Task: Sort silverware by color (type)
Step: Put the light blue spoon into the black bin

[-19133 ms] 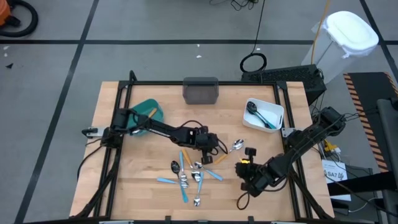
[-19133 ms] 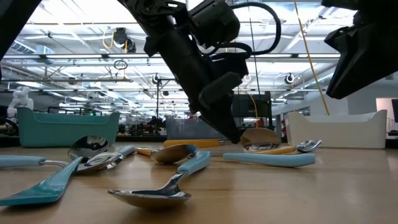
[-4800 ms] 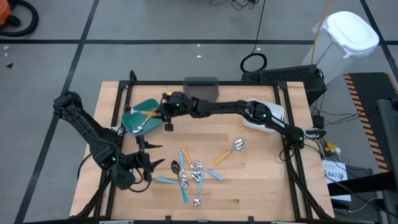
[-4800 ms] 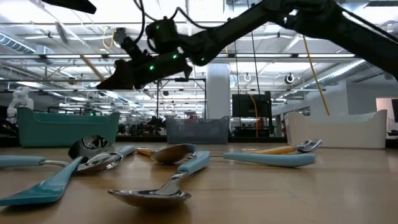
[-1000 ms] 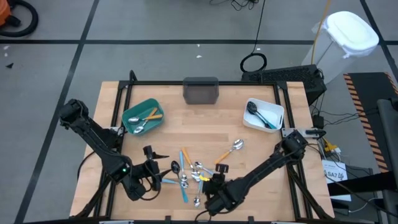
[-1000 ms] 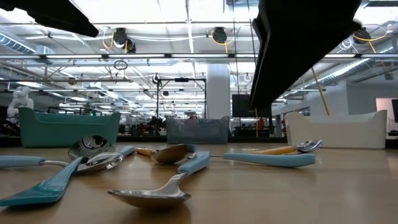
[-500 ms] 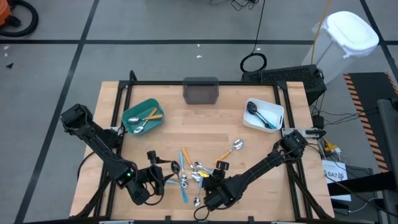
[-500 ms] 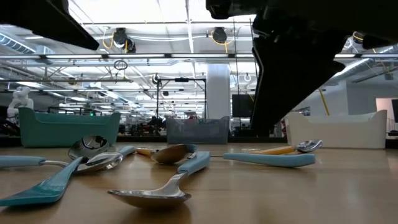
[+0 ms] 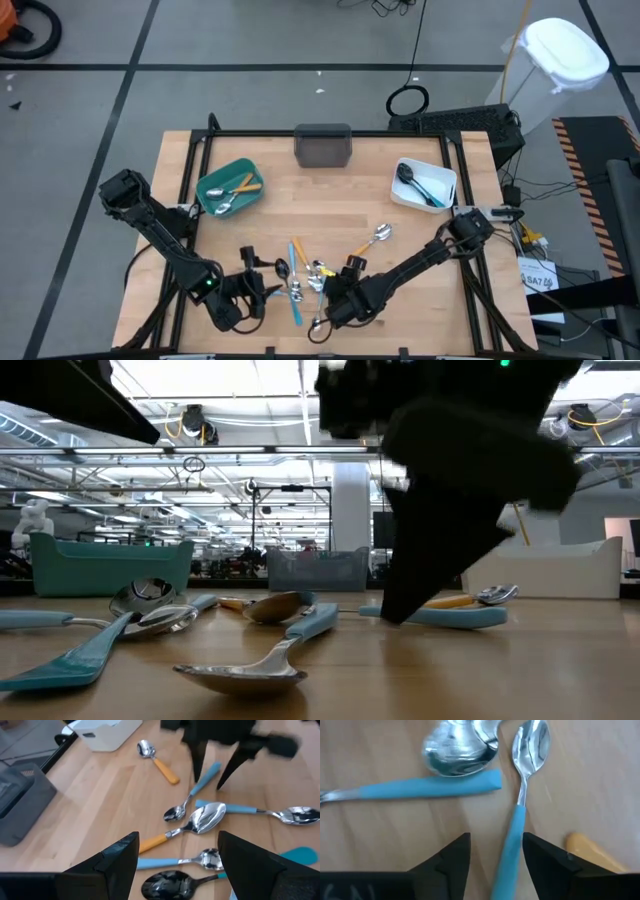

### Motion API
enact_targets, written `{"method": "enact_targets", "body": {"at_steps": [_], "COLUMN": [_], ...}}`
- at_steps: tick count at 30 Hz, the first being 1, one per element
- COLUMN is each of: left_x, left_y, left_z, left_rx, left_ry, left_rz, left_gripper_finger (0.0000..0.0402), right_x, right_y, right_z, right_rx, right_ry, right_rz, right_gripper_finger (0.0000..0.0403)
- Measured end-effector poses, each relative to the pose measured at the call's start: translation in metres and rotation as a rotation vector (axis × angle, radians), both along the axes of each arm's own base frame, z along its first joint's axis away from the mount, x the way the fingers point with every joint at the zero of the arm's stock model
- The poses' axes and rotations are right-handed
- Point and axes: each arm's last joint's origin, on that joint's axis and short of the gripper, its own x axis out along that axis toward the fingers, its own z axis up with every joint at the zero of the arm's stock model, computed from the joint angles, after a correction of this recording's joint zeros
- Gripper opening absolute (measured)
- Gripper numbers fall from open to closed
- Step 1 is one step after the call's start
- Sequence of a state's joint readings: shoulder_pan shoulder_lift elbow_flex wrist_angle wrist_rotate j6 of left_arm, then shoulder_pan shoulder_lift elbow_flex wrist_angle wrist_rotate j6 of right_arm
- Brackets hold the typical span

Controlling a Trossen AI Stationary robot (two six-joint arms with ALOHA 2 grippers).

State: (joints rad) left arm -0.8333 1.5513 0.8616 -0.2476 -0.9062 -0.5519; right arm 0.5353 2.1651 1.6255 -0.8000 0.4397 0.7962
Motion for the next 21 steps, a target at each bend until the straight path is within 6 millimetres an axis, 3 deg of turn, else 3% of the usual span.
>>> {"method": "enact_targets", "body": {"at_steps": [15, 21], "left_x": [0.017, 0.024], "left_y": [0.011, 0.020], "left_z": [0.005, 0.005], "left_rx": [0.050, 0.091], "left_ry": [-0.025, -0.010], "left_rz": [0.003, 0.016], "left_gripper_finger": [0.0268, 0.0269], "right_x": [0.004, 0.005], "right_y": [-0.020, -0.023], "right_z": [-0.010, -0.010], "right_rx": [0.144, 0.160], "right_ry": [0.103, 0.098], "right_rz": [0.004, -0.024], "right_gripper_finger": [0.0129, 0.0090]}}
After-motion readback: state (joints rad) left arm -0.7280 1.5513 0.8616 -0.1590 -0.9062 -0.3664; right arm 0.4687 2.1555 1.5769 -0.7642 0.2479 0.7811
